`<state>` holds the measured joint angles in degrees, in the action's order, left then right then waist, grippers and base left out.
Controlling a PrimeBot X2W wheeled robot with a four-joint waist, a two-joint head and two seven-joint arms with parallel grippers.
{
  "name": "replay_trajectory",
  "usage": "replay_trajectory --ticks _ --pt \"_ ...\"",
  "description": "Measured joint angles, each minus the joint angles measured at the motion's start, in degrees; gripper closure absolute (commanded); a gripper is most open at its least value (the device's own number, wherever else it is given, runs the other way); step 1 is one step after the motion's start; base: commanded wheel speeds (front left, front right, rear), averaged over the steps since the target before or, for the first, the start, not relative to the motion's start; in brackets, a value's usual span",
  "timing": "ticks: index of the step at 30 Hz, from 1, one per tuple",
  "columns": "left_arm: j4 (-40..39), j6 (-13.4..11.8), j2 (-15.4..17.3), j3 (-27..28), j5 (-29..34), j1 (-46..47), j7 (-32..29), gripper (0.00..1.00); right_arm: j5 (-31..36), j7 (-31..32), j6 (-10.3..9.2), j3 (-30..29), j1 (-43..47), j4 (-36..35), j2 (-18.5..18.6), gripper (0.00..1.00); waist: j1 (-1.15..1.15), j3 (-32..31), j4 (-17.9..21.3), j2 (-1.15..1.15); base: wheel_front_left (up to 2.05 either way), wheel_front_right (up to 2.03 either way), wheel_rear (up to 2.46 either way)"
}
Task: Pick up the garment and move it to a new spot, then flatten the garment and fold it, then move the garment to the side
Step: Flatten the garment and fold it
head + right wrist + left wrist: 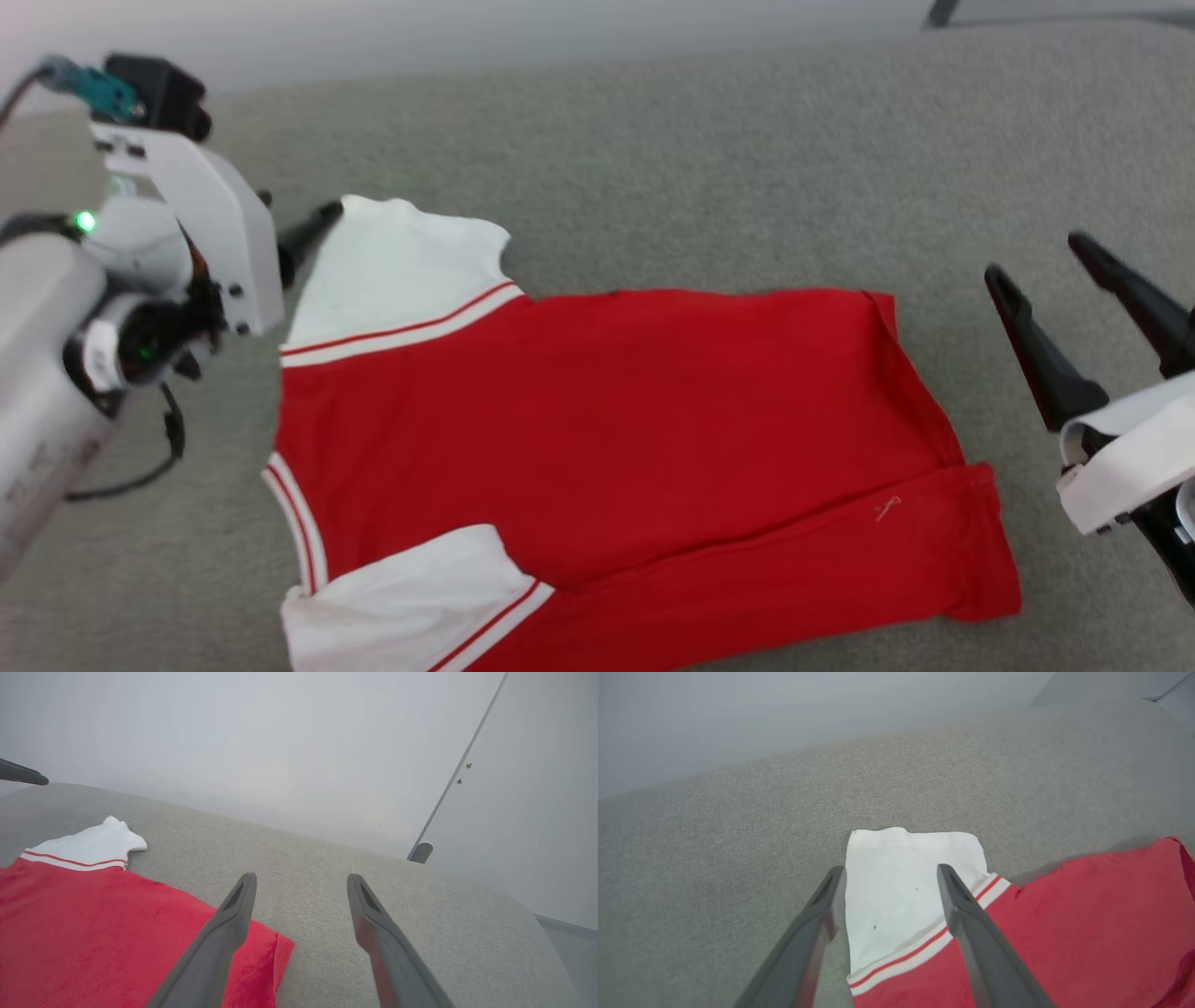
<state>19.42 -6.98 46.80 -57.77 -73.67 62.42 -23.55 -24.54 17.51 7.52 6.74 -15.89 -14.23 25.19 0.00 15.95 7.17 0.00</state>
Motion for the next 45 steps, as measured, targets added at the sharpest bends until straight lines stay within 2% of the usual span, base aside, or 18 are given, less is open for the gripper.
replay_trajectory --ticks 4,8,13,24,25,26,27,30,35,40,45 --pt "6.1 2.1 -1.6 0.4 0.4 2.4 0.1 0.0 1.5 -5.5 0.0 0.2 -1.7 0.5 -1.0 0.0 0.0 2.3 1.5 0.0 0.0 0.0 0.0" --pt "11.5 3.6 -2.5 0.0 0.6 4.8 -2.0 0.0 2.1 -8.0 0.0 0.5 -2.6 0.4 -1.9 0.0 0.0 4.7 3.1 0.0 0.0 0.0 0.0" --pt "17.4 5.0 -4.1 -0.6 0.8 8.0 -5.4 0.0 2.3 -9.2 0.0 0.5 -3.3 0.0 -2.9 0.0 0.0 7.7 5.0 0.0 0.0 0.0 0.0" --pt "26.3 6.1 -6.9 -2.0 -0.1 12.1 -13.7 0.0 1.9 -9.9 0.0 0.1 -3.4 0.5 -4.4 0.0 0.0 12.0 7.7 0.0 0.0 0.0 0.0" --pt "27.1 6.0 -7.1 -1.6 -1.1 12.3 -14.7 0.03 1.8 -9.6 0.0 0.1 -3.5 0.5 -4.4 0.0 0.0 12.1 7.9 0.0 0.0 0.0 0.0" --pt "27.7 6.1 -7.3 -1.5 -1.6 12.6 -15.6 0.59 1.5 -9.2 0.0 0.2 -3.5 0.5 -4.3 0.0 0.0 12.2 7.9 0.0 0.0 0.0 0.0" --pt "28.0 6.3 -7.5 -1.5 -1.7 12.8 -16.6 1.0 1.1 -8.4 0.0 0.4 -3.5 0.5 -4.3 0.0 0.0 12.2 7.9 0.0 0.0 0.0 0.0" --pt "29.1 6.8 -7.7 -1.6 -2.5 13.4 -19.7 1.0 -1.8 -4.5 0.0 2.4 -3.6 0.1 -3.3 0.0 0.0 12.2 7.8 0.0 0.0 0.0 0.0" --pt "30.1 7.1 -8.8 -1.8 -2.6 13.7 -20.1 1.0 -6.2 6.1 0.0 3.8 -5.3 1.3 -3.0 0.0 0.0 12.2 7.5 0.0 0.0 0.0 0.0" --pt "31.3 7.5 -10.0 -1.7 -2.7 14.2 -19.9 1.0 -7.6 17.4 0.0 4.8 -10.9 5.6 -4.5 0.0 0.0 12.3 7.0 0.0 0.0 0.0 0.0" --pt "32.2 8.2 -10.9 -1.7 -2.7 14.6 -19.3 1.0 -8.5 26.6 0.0 6.8 -18.1 13.5 -7.0 0.0 0.0 12.4 6.5 0.0 0.0 0.0 0.0"
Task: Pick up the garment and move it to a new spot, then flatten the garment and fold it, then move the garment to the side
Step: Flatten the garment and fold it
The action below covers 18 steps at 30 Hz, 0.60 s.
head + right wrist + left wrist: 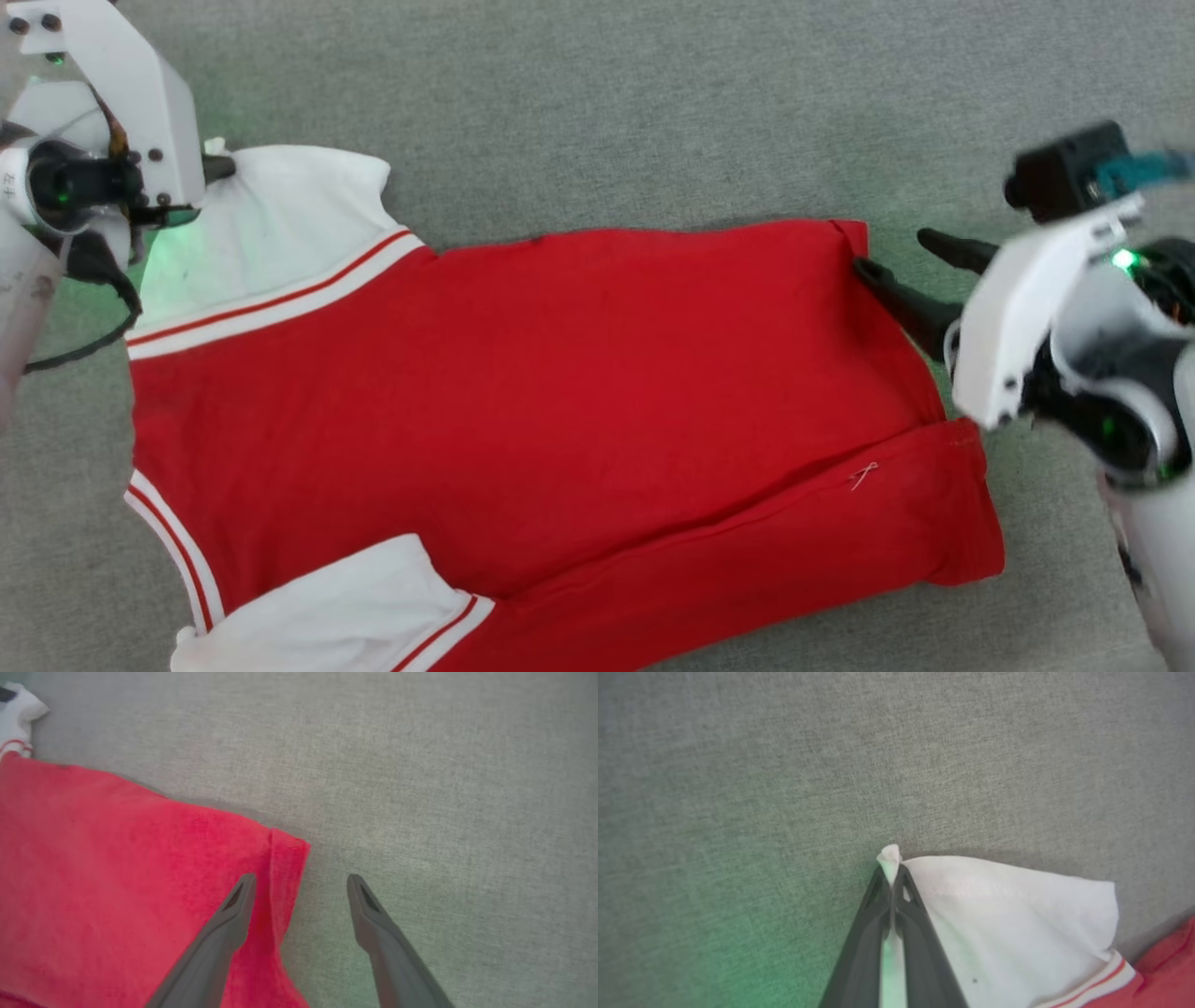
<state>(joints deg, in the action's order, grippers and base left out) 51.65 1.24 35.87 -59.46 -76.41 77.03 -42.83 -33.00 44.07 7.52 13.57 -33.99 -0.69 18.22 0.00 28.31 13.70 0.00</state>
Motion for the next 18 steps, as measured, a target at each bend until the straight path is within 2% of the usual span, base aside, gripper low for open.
replay_trajectory --ticks 4,11,12,13,18 --pt "0.7 0.5 -0.9 0.1 0.0 0.4 0.4 1.0 -0.1 5.7 -0.01 1.2 -5.7 8.1 -1.1 0.0 0.0 0.2 -0.4 0.0 0.0 0.0 0.0" --pt "1.8 1.0 -2.3 0.2 0.0 1.1 0.9 1.0 -0.8 11.2 -0.01 4.2 -14.4 20.1 -3.6 0.0 0.0 0.6 -1.4 0.0 0.0 0.0 0.0" --pt "2.0 1.1 -2.5 0.2 0.0 1.1 1.0 1.0 -1.0 11.8 -0.02 4.8 -15.3 21.2 -3.8 0.23 0.0 0.6 -1.5 0.0 0.0 0.0 0.0" --pt "2.2 1.2 -2.7 0.3 0.0 1.2 1.0 1.0 -1.1 12.3 -0.02 5.5 -16.2 22.1 -3.7 0.99 0.0 0.6 -1.6 0.0 0.0 0.0 0.0" --pt "3.1 1.7 -3.9 0.4 -0.1 1.3 2.1 1.0 -2.3 12.9 -0.03 7.6 -18.5 25.4 -2.8 1.0 0.0 0.5 -2.6 0.0 0.0 0.0 0.0"
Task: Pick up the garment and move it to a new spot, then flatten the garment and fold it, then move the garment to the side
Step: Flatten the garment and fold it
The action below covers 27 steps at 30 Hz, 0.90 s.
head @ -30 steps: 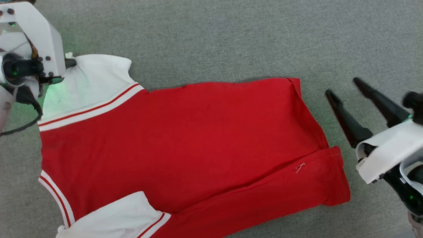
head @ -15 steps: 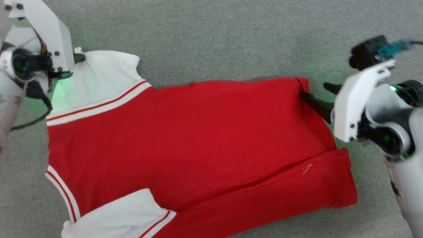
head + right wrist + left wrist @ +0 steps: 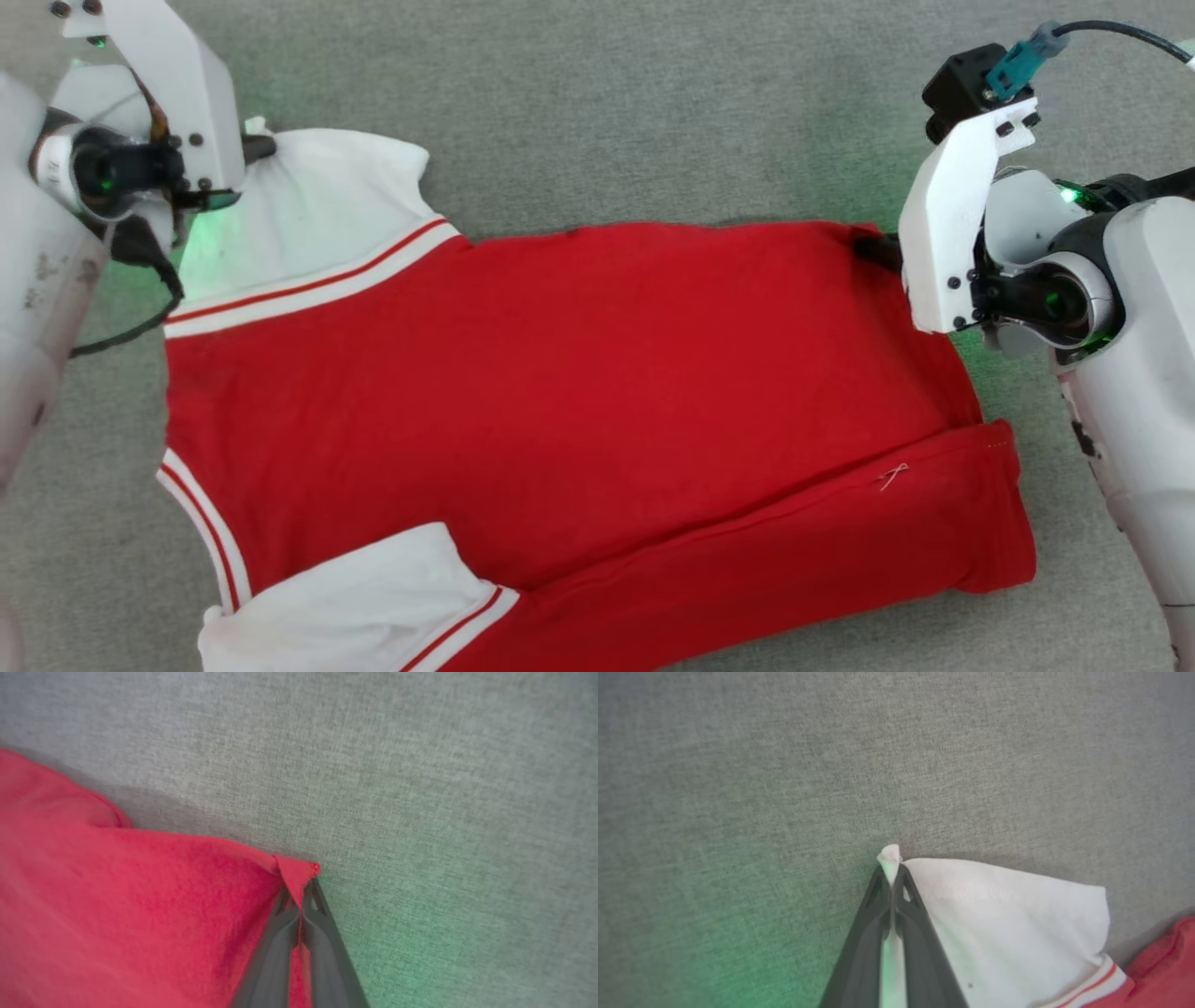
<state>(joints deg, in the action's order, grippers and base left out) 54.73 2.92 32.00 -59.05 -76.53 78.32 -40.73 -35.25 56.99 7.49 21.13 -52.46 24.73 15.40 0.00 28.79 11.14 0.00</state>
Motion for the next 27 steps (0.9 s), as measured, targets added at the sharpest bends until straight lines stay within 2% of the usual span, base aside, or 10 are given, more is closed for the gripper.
replay_trajectory --ticks 6,12,23,27 --pt "0.9 1.2 -1.6 0.4 -0.7 -0.4 1.7 1.0 -1.3 -2.4 0.03 0.7 -0.2 1.5 1.4 1.0 0.0 -1.2 -1.3 0.0 0.0 0.0 0.0" --pt "0.6 2.5 -2.7 0.4 -1.2 -1.3 1.9 1.0 -2.2 -7.3 0.03 2.5 1.9 0.5 4.4 1.0 0.0 -3.6 -2.8 0.0 0.0 0.0 0.0" --pt "-7.3 3.5 -1.6 0.3 -1.7 -4.5 2.9 1.0 -4.8 -13.1 0.02 3.7 10.9 -3.6 11.2 1.0 0.0 -10.2 -7.0 0.0 0.0 0.0 0.0" --pt "-13.0 1.9 0.4 0.3 -2.8 -7.7 2.3 1.0 -5.6 -14.0 0.03 3.5 14.4 -5.7 13.3 1.0 0.0 -13.0 -8.6 0.0 0.0 0.0 0.0"
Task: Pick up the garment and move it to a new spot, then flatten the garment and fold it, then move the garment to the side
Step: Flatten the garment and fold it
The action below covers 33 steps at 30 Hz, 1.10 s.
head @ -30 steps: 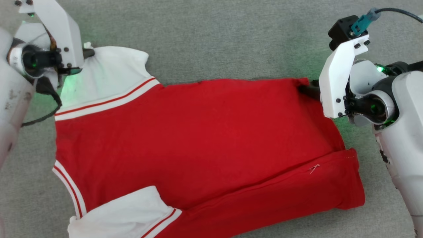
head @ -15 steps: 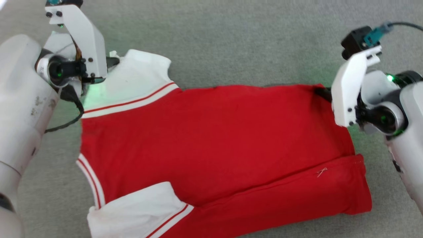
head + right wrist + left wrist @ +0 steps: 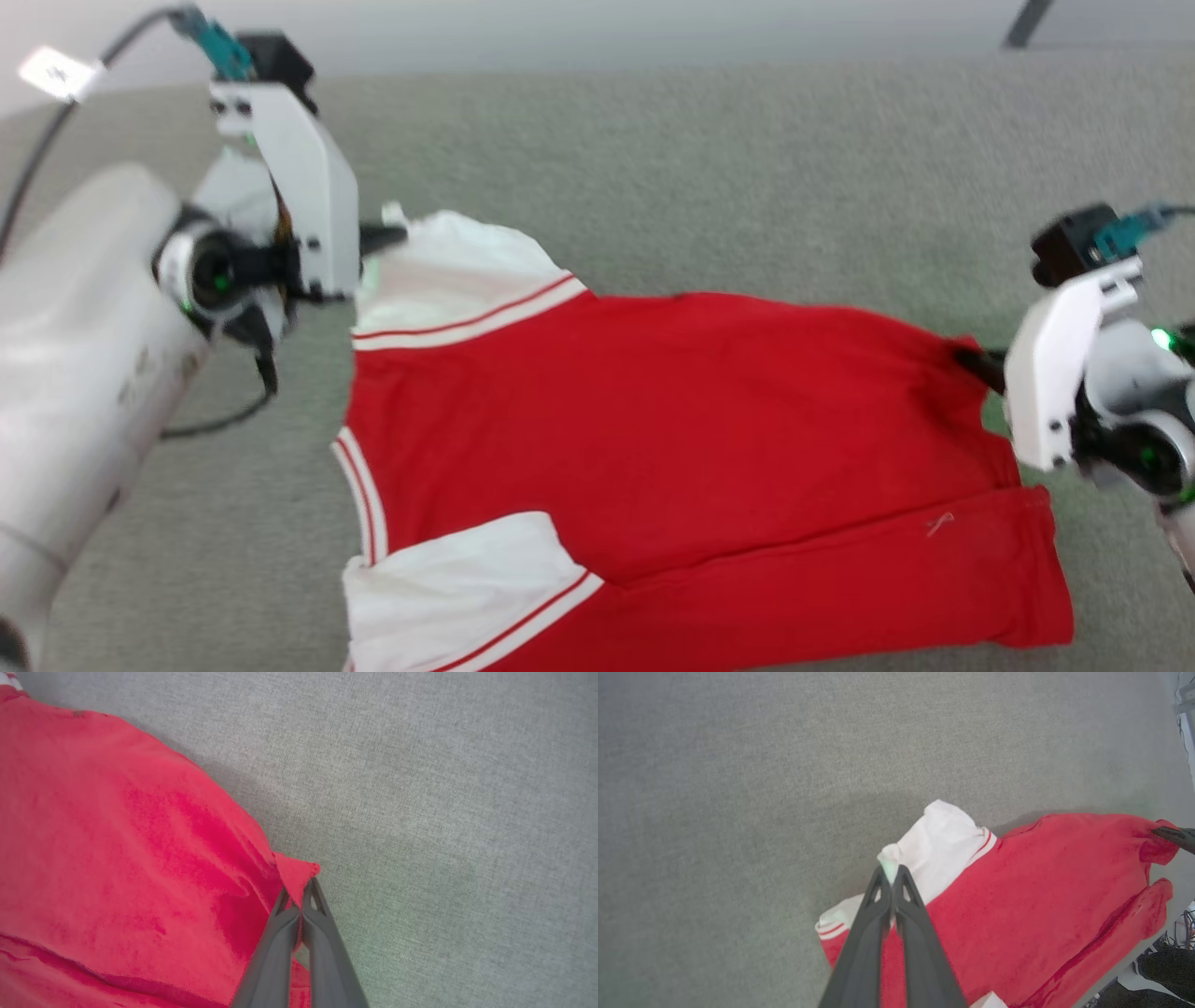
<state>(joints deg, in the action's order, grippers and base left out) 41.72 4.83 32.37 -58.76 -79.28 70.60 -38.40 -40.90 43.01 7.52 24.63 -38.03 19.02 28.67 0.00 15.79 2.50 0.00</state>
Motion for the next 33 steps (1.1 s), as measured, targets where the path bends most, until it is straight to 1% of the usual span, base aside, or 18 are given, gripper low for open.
replay_trajectory --ticks 3,5,9,13,16,18,22,24,29,30,31,32,33 --pt "-6.3 -2.2 2.3 -0.1 -1.0 -3.4 -0.8 1.0 -0.8 0.0 -0.01 -0.8 3.3 -1.4 1.4 1.0 0.0 -2.0 -1.3 0.0 0.0 0.0 0.0" --pt "-11.4 -4.2 4.3 0.0 -2.0 -6.0 -0.9 1.0 -1.4 0.0 0.0 -1.8 5.7 -2.6 2.2 1.0 0.0 -3.3 -2.1 0.0 0.0 0.0 0.0" --pt "-23.2 -9.9 9.9 0.2 -3.5 -11.9 -1.1 1.0 -1.5 -0.1 -0.01 -4.1 10.3 -5.1 3.4 1.0 0.0 -5.5 -3.7 0.0 0.0 0.0 0.0" --pt "-36.0 -16.9 15.5 0.5 -6.0 -18.8 0.0 1.0 -1.4 0.5 -0.01 -6.6 14.5 -7.5 3.6 1.0 0.0 -7.0 -5.0 0.0 0.0 0.0 0.0" --pt "-44.1 -21.2 18.5 0.5 -7.7 -24.1 1.7 1.0 -1.0 1.5 -0.01 -8.4 17.7 -8.8 3.5 1.0 0.0 -7.6 -5.7 0.0 0.0 0.0 0.0" --pt "-47.6 -23.3 19.9 0.4 -8.8 -27.3 3.0 1.0 -0.5 2.4 0.0 -9.7 19.5 -9.6 3.1 1.0 0.0 -7.7 -5.8 0.0 0.0 0.0 0.0" --pt "-50.9 -25.6 20.7 -0.1 -10.8 -32.3 4.8 1.0 0.4 3.7 -0.01 -12.1 22.7 -11.1 1.9 1.0 0.0 -7.5 -5.9 0.0 0.0 0.0 0.0" --pt "-51.3 -26.0 21.0 -0.3 -11.2 -34.0 5.7 1.0 1.2 4.5 -0.01 -13.2 23.9 -11.9 1.3 1.0 0.0 -7.4 -5.8 0.0 0.0 0.0 0.0" --pt "-51.3 -25.8 20.3 -0.7 -11.9 -36.4 7.2 1.0 2.8 5.9 -0.01 -15.2 25.9 -13.5 -0.4 1.0 0.0 -7.4 -5.6 0.0 0.0 0.0 0.0" --pt "-51.1 -25.5 20.1 -0.7 -11.9 -36.7 7.5 0.78 3.2 6.0 -0.01 -15.3 26.0 -13.7 -0.6 1.0 0.0 -7.4 -5.6 0.0 0.0 0.0 0.0" --pt "-51.0 -25.5 20.0 -0.7 -11.9 -36.8 7.7 0.64 3.4 6.0 -0.01 -15.7 26.2 -14.0 -0.9 1.0 0.0 -7.4 -5.5 0.0 0.0 0.0 0.0" --pt "-50.7 -25.4 19.8 -0.6 -11.9 -36.8 7.9 0.64 3.7 6.3 -0.01 -16.1 26.5 -14.3 -1.1 1.0 0.0 -7.4 -5.6 0.0 0.0 0.0 0.0" --pt "-50.5 -25.4 19.8 -0.5 -11.9 -36.8 8.4 0.53 3.8 6.4 -0.01 -16.4 26.8 -14.4 -1.3 0.92 0.0 -7.5 -5.6 0.0 0.0 0.0 0.0"
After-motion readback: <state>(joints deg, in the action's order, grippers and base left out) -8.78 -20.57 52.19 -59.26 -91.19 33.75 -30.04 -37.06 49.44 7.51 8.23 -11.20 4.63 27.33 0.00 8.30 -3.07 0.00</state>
